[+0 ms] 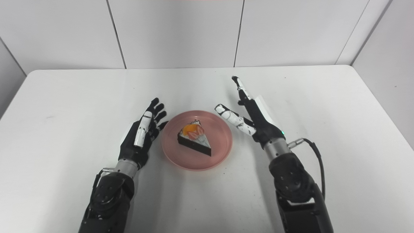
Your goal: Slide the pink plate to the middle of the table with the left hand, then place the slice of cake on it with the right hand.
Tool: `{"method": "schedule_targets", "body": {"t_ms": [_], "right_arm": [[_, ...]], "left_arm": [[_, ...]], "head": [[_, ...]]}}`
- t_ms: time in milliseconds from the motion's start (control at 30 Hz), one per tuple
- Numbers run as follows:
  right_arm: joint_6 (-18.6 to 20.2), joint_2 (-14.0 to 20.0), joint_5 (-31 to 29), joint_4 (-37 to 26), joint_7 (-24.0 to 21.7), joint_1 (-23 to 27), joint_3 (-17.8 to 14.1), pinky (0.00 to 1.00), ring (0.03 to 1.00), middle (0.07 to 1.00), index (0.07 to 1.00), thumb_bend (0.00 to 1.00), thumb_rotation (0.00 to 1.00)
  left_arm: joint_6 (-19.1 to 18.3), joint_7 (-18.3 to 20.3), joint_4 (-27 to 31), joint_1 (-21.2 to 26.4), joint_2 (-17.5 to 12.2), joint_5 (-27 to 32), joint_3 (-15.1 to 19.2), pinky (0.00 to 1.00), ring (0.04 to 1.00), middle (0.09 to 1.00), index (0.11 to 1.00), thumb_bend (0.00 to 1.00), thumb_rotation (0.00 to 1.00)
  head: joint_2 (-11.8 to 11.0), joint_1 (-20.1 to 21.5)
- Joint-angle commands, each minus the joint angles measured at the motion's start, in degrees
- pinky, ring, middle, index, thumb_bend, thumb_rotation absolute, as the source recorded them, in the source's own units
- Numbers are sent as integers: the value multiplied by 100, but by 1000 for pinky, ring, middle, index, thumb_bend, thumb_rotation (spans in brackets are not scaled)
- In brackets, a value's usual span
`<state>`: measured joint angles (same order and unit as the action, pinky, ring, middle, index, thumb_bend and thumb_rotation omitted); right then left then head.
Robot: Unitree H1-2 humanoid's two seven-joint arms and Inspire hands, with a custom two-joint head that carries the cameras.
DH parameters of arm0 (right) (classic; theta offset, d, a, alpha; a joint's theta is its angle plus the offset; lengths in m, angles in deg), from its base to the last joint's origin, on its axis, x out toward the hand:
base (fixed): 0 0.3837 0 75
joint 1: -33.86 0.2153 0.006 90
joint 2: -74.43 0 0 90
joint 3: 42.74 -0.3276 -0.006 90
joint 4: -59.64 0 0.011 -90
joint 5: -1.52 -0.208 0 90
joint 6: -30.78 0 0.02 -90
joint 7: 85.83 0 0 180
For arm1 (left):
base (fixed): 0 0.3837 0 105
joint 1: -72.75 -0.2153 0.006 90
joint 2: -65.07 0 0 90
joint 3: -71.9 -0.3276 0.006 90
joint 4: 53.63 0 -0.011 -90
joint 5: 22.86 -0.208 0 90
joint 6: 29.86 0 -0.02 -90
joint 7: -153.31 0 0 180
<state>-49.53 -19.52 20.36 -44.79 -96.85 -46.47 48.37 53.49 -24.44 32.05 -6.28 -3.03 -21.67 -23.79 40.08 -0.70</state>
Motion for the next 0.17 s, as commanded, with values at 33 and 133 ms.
{"method": "schedule_targets", "body": {"t_ms": [33,133], "right_arm": [[-815,-159,-465,139,338,-88,-98,913,1000,1000,1000,796,1000],[-1166,-293,-599,337,573,-204,-118,936,1000,1000,1000,787,1000]], "left_arm": [[191,-44,321,-220,-11,-173,-98,962,969,981,976,458,1000],[305,-41,480,-409,-64,-300,-181,970,970,982,983,448,1000]], "head": [[5,-8],[-2,-17]]}}
